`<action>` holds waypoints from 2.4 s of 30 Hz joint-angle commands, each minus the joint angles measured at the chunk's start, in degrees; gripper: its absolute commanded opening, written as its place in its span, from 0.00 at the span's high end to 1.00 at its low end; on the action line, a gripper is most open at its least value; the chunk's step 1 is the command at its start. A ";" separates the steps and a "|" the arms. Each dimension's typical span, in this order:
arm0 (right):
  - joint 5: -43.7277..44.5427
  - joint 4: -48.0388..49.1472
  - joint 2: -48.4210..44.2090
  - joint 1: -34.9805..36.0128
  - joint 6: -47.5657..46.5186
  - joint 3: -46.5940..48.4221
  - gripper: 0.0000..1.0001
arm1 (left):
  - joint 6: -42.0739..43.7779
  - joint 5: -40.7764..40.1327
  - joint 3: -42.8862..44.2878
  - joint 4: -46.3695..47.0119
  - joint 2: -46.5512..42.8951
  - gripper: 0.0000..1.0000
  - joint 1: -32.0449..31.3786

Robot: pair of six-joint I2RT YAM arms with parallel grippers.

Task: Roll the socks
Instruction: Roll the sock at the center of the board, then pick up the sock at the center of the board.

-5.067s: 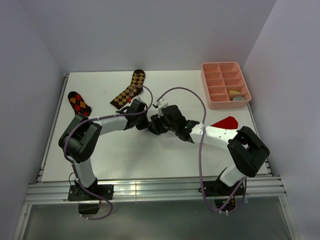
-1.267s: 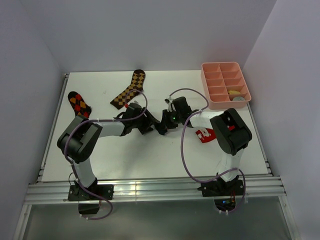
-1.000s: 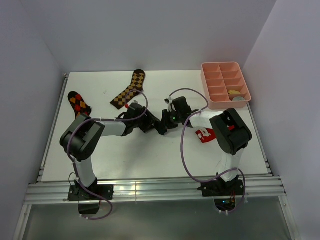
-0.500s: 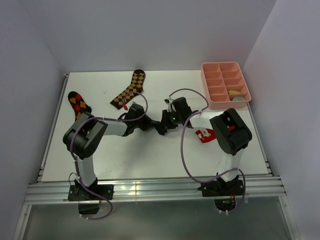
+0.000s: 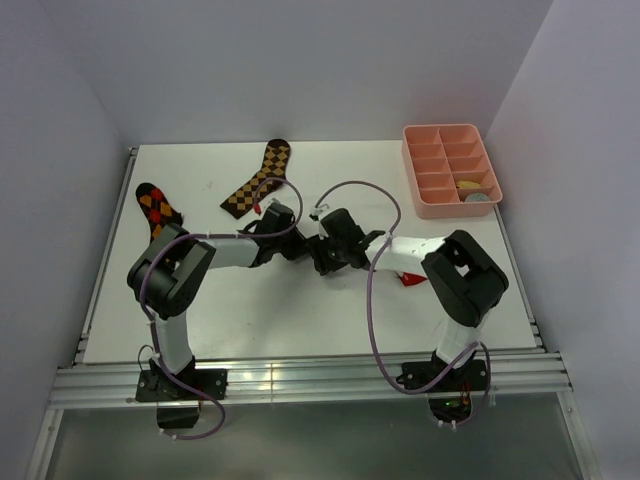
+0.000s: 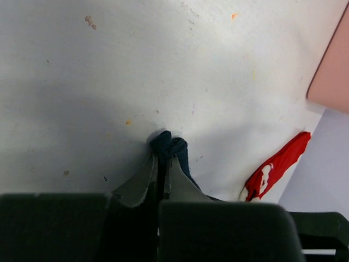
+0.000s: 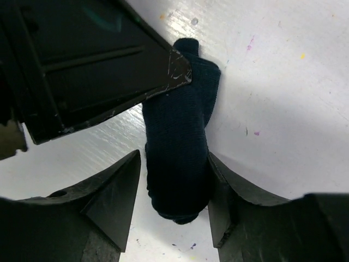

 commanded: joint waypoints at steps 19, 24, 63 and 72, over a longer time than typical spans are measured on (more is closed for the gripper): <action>15.77 1.59 -5.08 6.63 -8.10 -0.29 0.37 | 6.87 -2.48 3.60 -8.15 -1.04 1.00 -1.08; 14.88 4.66 -5.96 6.81 -9.69 -1.26 0.37 | 7.31 -2.21 4.21 -8.50 -0.69 1.00 -1.25; 17.78 1.25 5.64 9.97 -10.66 3.49 0.92 | 6.08 -0.02 3.51 -7.36 -1.92 0.96 -1.34; 16.29 -1.39 0.20 5.94 -5.39 1.12 1.00 | 5.20 -6.34 0.18 -10.70 -12.62 0.38 0.41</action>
